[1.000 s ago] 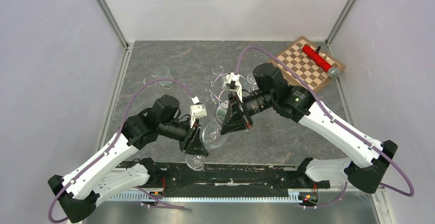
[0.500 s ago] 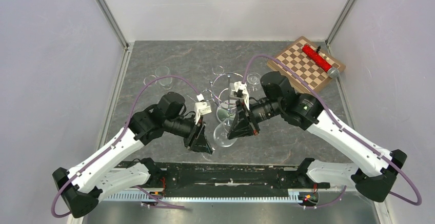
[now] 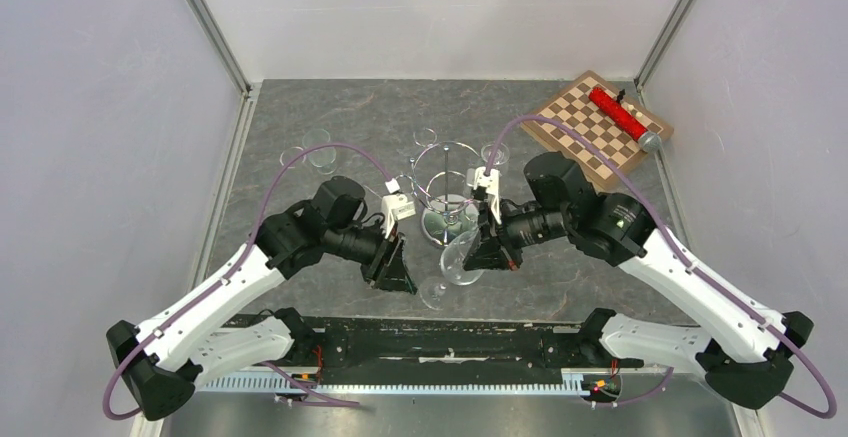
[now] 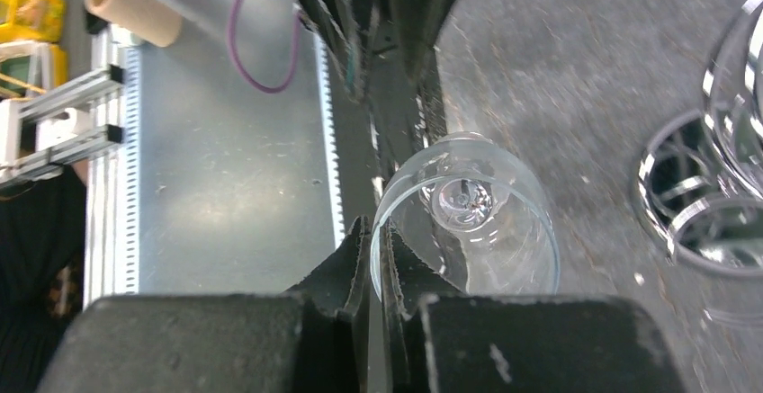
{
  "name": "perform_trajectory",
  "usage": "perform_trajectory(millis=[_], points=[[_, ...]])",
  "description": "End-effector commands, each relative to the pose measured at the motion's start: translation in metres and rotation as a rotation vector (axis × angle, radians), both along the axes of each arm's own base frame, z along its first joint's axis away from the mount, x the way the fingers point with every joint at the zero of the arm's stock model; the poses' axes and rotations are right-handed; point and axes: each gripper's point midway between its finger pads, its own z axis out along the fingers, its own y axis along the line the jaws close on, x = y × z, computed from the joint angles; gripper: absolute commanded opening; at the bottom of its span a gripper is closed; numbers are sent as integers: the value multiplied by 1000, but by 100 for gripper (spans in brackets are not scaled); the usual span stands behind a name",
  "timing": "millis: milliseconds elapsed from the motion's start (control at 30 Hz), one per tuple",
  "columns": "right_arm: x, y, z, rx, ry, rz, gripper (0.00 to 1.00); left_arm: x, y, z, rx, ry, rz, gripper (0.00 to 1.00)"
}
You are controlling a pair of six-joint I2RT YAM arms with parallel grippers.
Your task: Take the wine glass off the wine glass rack
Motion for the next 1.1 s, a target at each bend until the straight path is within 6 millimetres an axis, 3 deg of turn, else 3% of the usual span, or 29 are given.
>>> perform_trajectory(millis=[0,267,400,667,1067], points=[[22,-20,-5,-81,-85,-175,0,12,-5,21,-49,-100,20,47],[43,-62,-14,-235,-93,-456,0,24,2,32,-67,-196,107,47],[66,-87,-27,-328,-141,-636,0,32,7,36,-77,-252,165,46],[123,-130,-41,-454,-218,-883,0,37,20,43,-112,-340,248,46],[212,-167,-26,-391,-216,-1113,0,38,29,32,-129,-333,330,46]])
